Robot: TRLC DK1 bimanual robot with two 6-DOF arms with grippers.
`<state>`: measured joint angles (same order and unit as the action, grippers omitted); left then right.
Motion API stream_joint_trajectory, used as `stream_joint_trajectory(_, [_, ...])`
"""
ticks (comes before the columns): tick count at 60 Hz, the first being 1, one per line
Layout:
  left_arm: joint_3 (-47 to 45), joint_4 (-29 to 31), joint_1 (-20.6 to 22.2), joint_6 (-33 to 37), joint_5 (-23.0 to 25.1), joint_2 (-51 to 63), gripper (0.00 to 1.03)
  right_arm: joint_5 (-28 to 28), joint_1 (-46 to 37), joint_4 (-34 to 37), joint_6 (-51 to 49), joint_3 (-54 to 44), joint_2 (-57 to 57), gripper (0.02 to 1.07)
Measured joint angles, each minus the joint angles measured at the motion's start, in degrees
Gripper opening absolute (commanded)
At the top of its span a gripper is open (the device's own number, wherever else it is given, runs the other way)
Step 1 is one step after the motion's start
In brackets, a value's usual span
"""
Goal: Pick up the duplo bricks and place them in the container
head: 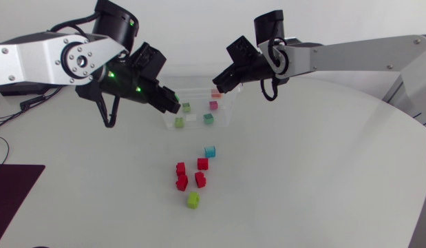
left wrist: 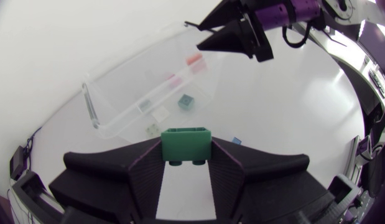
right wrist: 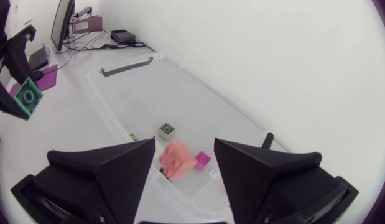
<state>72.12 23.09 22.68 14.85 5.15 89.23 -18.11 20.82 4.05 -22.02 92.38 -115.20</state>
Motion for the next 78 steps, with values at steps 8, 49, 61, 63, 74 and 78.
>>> stream_joint_trajectory(8, [3.85,-6.47,-2.40,0.15,1.99,1.90,0.21,-0.04,-0.31,-0.09,-0.48,-5.75,5.38,0.97])
stream_joint_trajectory(49, [5.88,-13.49,-7.06,5.03,7.34,7.48,0.98,-7.15,3.58,8.24,-21.57,-28.87,12.79,0.97])
stream_joint_trajectory(61, [-2.12,-0.59,-7.61,16.02,14.84,-4.94,0.98,-7.19,3.85,11.43,-26.10,-22.01,4.76,0.96])
stream_joint_trajectory(63, [-3.30,1.49,-7.72,18.25,15.69,-5.79,0.98,-7.17,3.85,12.13,-26.77,-20.79,3.63,0.96])
stream_joint_trajectory(74, [-10.99,6.27,-7.89,26.86,16.55,-6.03,0.98,-7.30,3.89,17.66,-30.29,-13.46,-2.69,0.96])
stream_joint_trajectory(78, [-12.39,6.71,-7.78,29.00,16.70,-5.07,0.98,-7.41,3.91,20.02,-31.30,-10.80,-4.94,0.93])
